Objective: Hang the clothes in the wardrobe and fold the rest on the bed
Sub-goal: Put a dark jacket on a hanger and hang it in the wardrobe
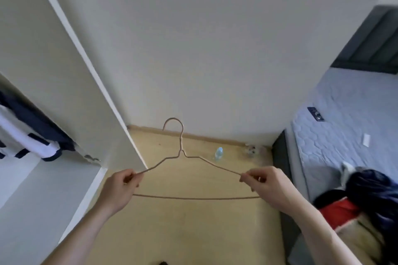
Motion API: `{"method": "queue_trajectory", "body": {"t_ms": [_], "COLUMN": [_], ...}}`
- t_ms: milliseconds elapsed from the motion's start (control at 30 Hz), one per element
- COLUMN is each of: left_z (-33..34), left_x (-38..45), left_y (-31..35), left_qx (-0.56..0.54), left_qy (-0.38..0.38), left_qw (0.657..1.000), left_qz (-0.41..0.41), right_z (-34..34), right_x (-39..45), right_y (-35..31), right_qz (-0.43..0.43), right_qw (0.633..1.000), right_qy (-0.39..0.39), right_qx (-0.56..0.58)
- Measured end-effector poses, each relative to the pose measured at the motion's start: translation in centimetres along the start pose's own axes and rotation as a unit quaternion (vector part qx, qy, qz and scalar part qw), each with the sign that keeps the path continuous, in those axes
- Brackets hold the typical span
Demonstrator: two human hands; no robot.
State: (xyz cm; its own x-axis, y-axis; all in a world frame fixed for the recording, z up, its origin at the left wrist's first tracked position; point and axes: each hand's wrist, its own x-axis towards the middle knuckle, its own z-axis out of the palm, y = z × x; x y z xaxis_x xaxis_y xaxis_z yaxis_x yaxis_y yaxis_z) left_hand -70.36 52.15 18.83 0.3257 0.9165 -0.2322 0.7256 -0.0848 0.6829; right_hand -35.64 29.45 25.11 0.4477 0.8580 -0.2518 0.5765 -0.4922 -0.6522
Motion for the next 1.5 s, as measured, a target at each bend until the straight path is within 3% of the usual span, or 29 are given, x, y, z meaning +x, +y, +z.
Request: {"method": "queue_trajectory", "body": {"t_ms": [67, 200, 433, 833, 1200, 1333, 1500], "left_z": [4.5, 15.8, 33.4, 50.1, 67.9, 74.1, 82.7], "left_x": [-0.7, -3.4, -9.7, -5.7, -8.4, -10.1, -11.8], "left_y": [4.7, 14.4, 27.0, 36.4, 47.1, 51.0, 54.8], "left_qx": [0.022, 0.066, 0.052, 0.144, 0.23, 0.238, 0.236], "left_qy": [-0.019, -0.046, -0.175, -0.305, -0.435, -0.44, -0.421], "left_qw": [0.999, 0.993, 0.974, 0.921, 0.842, 0.84, 0.862], "left_qz": [0.025, 0.081, 0.135, 0.193, 0.222, 0.213, 0.154], "right_z": [-2.6, -7.0, -11.6, -19.8, -28.7, -32.2, -36.0], "right_x": [-2.4, -7.4, -14.6, -19.3, -17.9, -16.5, -14.5], "right_y": [5.5, 16.1, 28.3, 42.8, 54.7, 60.2, 67.4], "right_qz": [0.038, 0.117, 0.187, 0.285, 0.354, 0.356, 0.316], "right_qw": [0.999, 0.992, 0.968, 0.908, 0.854, 0.846, 0.871], "right_qy": [0.03, -0.015, 0.115, 0.26, 0.339, 0.354, 0.318], "right_qx": [-0.013, -0.053, 0.122, 0.165, 0.174, 0.18, 0.202]}}
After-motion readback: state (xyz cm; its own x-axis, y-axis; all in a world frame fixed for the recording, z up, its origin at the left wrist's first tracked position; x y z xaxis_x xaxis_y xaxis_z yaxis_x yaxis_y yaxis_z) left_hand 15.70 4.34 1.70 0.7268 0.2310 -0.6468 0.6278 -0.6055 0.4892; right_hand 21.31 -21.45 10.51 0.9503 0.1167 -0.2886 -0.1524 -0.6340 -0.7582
